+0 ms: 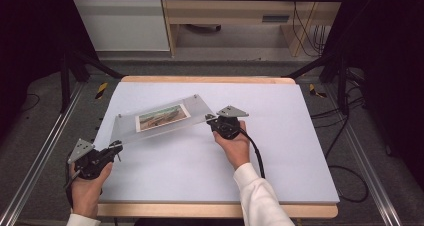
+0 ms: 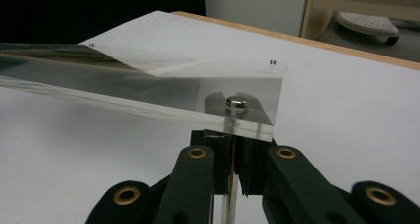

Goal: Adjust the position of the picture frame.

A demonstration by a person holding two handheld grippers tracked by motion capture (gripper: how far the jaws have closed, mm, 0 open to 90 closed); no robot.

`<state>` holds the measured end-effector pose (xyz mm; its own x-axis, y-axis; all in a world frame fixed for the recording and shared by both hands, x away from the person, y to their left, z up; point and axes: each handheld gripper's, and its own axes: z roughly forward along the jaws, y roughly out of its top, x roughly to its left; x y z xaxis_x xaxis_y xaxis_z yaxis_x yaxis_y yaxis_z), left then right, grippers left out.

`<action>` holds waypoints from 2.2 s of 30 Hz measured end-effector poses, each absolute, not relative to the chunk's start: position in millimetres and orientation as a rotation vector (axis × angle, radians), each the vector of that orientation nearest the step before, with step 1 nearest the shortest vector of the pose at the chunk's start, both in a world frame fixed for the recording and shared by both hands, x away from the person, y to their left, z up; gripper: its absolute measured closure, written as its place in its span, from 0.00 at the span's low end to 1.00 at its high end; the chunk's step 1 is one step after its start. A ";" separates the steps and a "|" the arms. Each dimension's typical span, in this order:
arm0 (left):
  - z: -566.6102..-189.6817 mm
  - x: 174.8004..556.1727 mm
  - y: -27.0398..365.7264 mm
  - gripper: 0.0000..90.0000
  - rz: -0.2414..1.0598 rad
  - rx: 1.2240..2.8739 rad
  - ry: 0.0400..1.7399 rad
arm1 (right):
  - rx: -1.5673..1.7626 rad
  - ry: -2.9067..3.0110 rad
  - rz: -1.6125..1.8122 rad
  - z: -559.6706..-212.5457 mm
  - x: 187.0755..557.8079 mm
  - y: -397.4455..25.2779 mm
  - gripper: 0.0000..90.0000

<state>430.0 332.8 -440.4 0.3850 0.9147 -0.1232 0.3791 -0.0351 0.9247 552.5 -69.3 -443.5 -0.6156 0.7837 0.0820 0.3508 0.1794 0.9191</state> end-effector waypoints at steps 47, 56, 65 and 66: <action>-420.4 467.4 225.1 0.91 0.531 1.687 0.863 | 1.265 1.806 1.345 -429.8 470.3 -199.9 0.93; -420.8 470.3 216.5 0.91 0.519 1.686 0.828 | 1.300 1.768 1.339 -428.8 457.5 -209.8 0.93; -422.1 469.4 223.4 0.91 0.531 1.700 0.836 | 1.284 1.776 1.335 -431.4 452.3 -204.6 0.93; -422.8 468.2 225.1 0.91 0.531 1.702 0.843 | 1.282 1.779 1.336 -431.8 451.9 -203.2 0.93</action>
